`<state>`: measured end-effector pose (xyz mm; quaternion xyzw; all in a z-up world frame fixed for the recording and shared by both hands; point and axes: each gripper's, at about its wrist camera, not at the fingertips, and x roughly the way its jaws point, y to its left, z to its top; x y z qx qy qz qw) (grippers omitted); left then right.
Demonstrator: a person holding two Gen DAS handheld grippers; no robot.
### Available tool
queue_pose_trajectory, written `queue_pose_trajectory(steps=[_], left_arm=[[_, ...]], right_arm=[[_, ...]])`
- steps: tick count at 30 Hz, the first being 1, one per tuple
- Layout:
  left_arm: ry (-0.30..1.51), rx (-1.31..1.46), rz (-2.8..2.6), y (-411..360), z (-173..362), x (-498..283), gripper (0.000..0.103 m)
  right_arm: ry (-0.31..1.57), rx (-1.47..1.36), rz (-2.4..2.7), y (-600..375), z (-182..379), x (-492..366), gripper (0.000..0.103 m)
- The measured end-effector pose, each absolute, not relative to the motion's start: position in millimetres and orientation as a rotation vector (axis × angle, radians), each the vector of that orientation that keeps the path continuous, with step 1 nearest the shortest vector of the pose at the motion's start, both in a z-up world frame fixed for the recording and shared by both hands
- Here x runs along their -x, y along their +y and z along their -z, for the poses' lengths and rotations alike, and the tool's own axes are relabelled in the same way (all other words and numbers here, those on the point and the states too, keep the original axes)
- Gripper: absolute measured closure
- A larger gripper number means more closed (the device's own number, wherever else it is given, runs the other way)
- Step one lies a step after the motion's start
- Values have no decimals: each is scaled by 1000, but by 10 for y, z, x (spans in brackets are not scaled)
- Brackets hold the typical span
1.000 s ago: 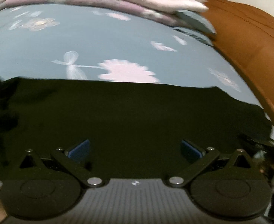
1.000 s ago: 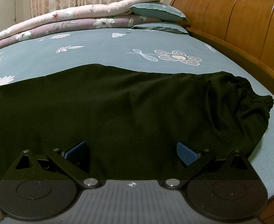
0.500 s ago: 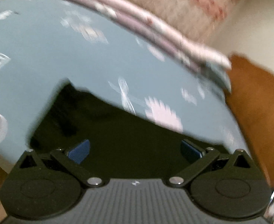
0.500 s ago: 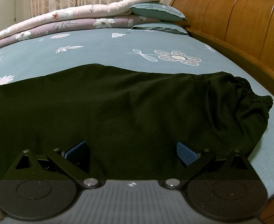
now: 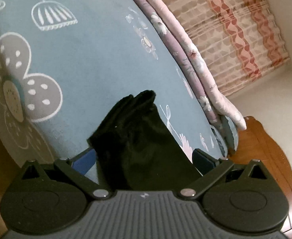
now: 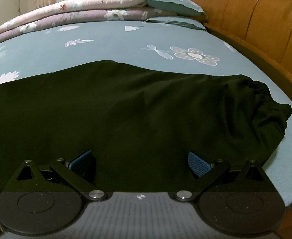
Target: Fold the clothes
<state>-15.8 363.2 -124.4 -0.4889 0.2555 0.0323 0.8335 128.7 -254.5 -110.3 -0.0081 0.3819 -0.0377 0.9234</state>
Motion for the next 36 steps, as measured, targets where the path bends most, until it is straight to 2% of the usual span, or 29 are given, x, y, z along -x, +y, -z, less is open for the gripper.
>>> queue_pose_trajectory(steps=[13, 22, 30, 36], left_arm=[[556, 1061, 12, 3732, 1359, -34, 1], [538, 1121, 56, 3619, 1427, 182, 1], [527, 1157, 86, 3544, 1469, 220, 1], [483, 1204, 145, 3559, 1473, 205, 1]], right_arm=[[682, 152, -45, -1869, 623, -1261, 0], [650, 211, -241, -1409, 418, -1242, 0], [514, 365, -655, -367, 51, -1278, 0], [451, 515, -928, 671, -12, -1177, 0]])
